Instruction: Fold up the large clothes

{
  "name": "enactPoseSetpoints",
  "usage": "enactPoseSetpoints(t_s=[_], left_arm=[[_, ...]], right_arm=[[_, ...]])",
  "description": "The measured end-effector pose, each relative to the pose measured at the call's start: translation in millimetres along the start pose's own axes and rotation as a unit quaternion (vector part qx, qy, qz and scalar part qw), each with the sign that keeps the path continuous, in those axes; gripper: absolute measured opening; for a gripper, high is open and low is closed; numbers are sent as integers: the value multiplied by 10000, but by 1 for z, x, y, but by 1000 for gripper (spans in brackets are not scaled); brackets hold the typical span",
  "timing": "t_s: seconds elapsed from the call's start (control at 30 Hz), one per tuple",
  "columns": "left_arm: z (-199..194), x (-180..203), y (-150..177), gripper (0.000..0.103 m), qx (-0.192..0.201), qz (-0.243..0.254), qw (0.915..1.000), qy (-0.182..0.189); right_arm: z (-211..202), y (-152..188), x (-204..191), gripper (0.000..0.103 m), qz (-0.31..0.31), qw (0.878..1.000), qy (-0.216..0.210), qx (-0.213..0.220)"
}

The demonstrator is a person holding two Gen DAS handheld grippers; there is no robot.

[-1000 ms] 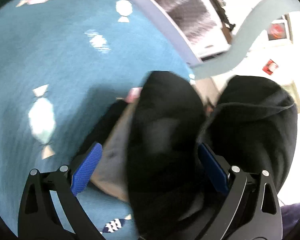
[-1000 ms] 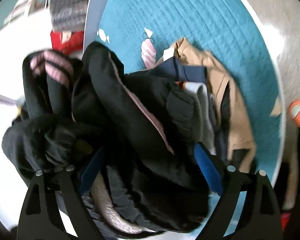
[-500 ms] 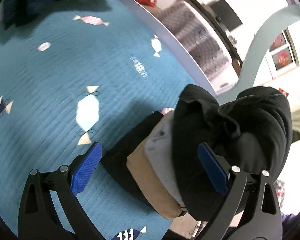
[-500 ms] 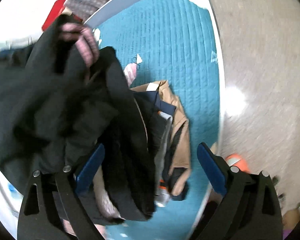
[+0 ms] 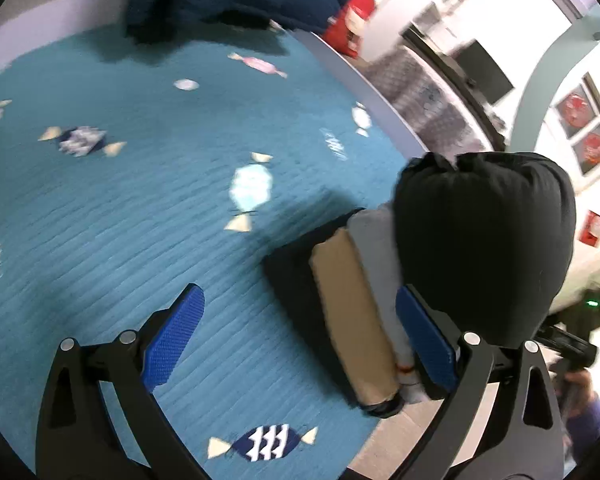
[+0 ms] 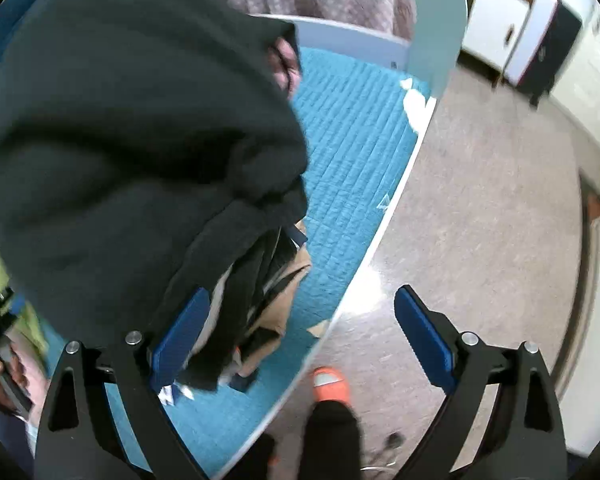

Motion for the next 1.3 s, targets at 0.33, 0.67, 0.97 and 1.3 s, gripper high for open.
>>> enactPoseSetpoints(t_s=[0.33,0.67,0.97,1.3], left_arm=[[-57,6,124,97,760,-1234,9850,-941],[-75,23,172,97,753,-1240,9850,-933],[-64,4,183,97,714,-1473,9772,-1349],[-9,-2,163,97,482,-1631,9748,-1446]], right_arm=[[-54,1,-73,91,-2497,9510,694,1684],[25,-105,-93,91,-988,9761,-1706,912],[70,-115,-192,93,-1588,9710,-1779,182],[55,-117,-173,93,-1460,9755,-1636,161]])
Point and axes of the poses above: each gripper's, at about its wrist camera, not at the fingertips, and z roughly the way its jaws point, x to its right, y to its underside, the point moved 7 cm from there along z, roughly the way its jaws point
